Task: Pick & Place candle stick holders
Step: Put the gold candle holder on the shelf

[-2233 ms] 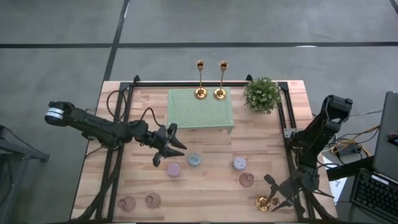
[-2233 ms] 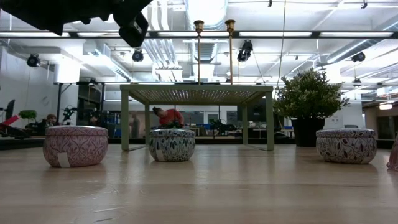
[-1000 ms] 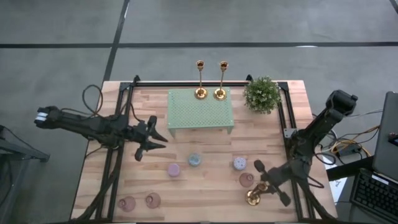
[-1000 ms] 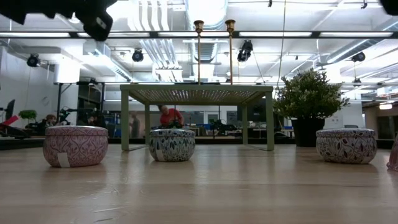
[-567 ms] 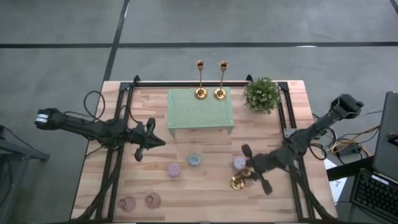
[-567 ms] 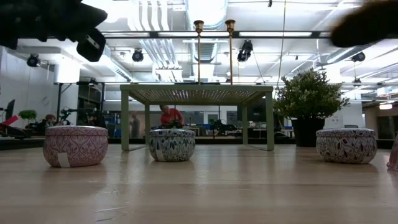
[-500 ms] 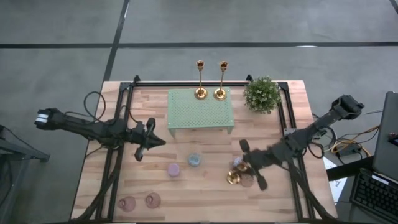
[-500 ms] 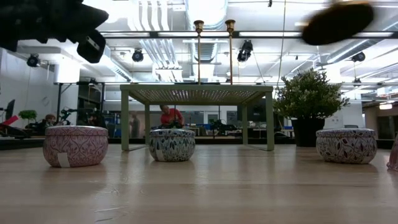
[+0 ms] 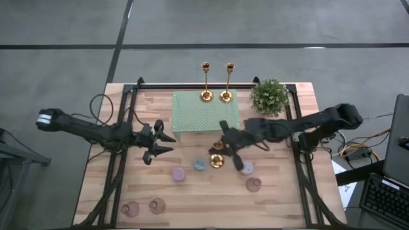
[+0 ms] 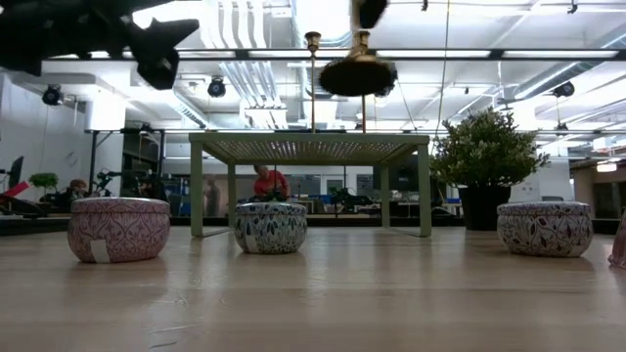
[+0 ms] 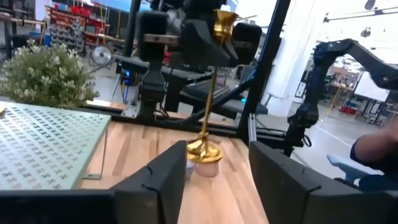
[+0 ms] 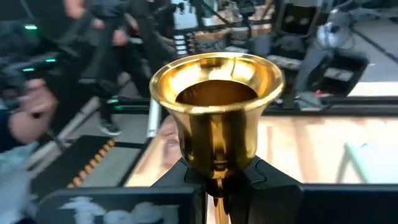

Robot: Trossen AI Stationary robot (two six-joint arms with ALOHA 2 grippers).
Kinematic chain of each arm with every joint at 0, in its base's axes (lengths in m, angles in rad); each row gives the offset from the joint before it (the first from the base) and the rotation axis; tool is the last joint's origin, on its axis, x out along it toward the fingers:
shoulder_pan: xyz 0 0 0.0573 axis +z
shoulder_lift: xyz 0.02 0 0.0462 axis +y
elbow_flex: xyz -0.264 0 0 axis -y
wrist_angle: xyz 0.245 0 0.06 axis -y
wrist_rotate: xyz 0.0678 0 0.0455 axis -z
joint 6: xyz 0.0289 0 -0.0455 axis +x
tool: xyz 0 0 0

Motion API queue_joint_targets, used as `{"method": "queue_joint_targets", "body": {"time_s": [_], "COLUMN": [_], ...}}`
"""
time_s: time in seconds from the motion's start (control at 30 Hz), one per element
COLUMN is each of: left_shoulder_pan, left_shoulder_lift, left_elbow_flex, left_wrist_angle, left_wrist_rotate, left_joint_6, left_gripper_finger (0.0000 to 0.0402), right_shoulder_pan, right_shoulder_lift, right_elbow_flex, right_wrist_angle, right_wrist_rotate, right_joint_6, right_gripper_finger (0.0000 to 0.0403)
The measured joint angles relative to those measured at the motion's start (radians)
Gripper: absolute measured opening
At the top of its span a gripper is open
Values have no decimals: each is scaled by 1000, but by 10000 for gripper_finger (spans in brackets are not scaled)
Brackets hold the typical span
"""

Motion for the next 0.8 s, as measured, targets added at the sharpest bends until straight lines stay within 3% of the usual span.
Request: {"method": "queue_joint_targets", "body": {"time_s": [0.5, 0.8], "left_shoulder_pan": [0, 0], "left_shoulder_lift": [233, 313], "left_elbow_flex": [145, 211], "left_wrist_angle": [45, 62], "left_wrist_rotate": [-8, -75], "left_joint_6": [48, 89], "left_gripper_finger": [186, 186], "right_shoulder_pan": [-93, -95], "right_shoulder_lift": [249, 289], "right_elbow_flex": [317, 360], "right_wrist_angle": [-50, -30], "right_wrist_rotate": [-49, -50], "right_joint_6": [-66, -73], "right_gripper_finger": [21, 21]}}
